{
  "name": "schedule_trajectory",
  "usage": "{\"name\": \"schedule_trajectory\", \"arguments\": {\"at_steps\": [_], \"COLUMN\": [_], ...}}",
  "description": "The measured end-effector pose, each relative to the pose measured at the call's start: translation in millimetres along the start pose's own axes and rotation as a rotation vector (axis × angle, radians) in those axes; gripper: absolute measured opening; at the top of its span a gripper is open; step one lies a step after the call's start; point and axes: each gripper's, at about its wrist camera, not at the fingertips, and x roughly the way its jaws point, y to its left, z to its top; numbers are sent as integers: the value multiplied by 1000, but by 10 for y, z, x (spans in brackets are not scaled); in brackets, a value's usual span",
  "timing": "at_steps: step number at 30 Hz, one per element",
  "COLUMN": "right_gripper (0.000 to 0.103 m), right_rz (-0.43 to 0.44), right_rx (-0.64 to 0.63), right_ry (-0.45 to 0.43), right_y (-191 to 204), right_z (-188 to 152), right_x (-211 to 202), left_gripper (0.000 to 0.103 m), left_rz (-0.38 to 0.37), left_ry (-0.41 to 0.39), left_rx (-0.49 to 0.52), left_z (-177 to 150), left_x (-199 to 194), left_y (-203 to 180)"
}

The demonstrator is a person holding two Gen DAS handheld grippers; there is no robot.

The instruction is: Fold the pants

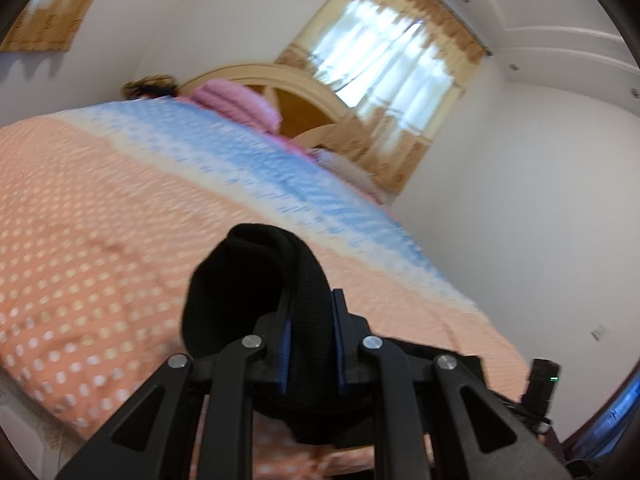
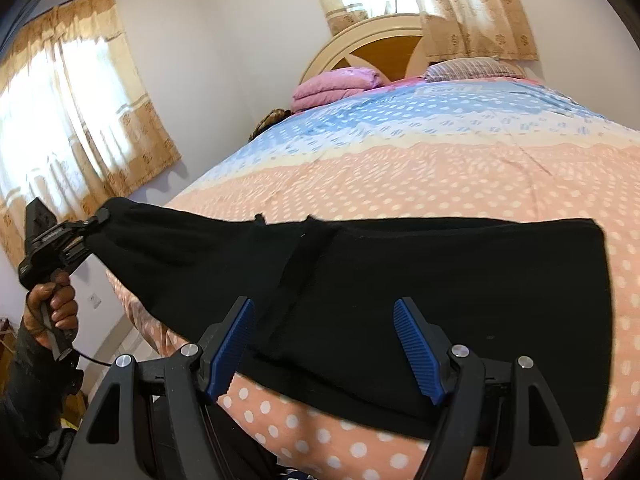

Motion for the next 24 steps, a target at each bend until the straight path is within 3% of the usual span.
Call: {"name": "schedule_trajectory", "arguments": {"at_steps": [6, 14, 24], "right_gripper": [73, 74, 74], "right_rz": [-61, -136, -215], "right_rx": [83, 191, 309], "right_ry": [-51, -85, -134], "right_y": [-324, -764, -1256], "right_z": [86, 95, 15], "right_x": [-312, -647, -1002], "left_gripper": [16, 16, 16], "left_rz": [-128, -301, -406], "left_ry": [8, 92, 212], "left_rx": [73, 172, 284], "left_z": [77, 30, -81], "left_x": [13, 338, 779], "left_y": [-543, -1380, -2103]}}
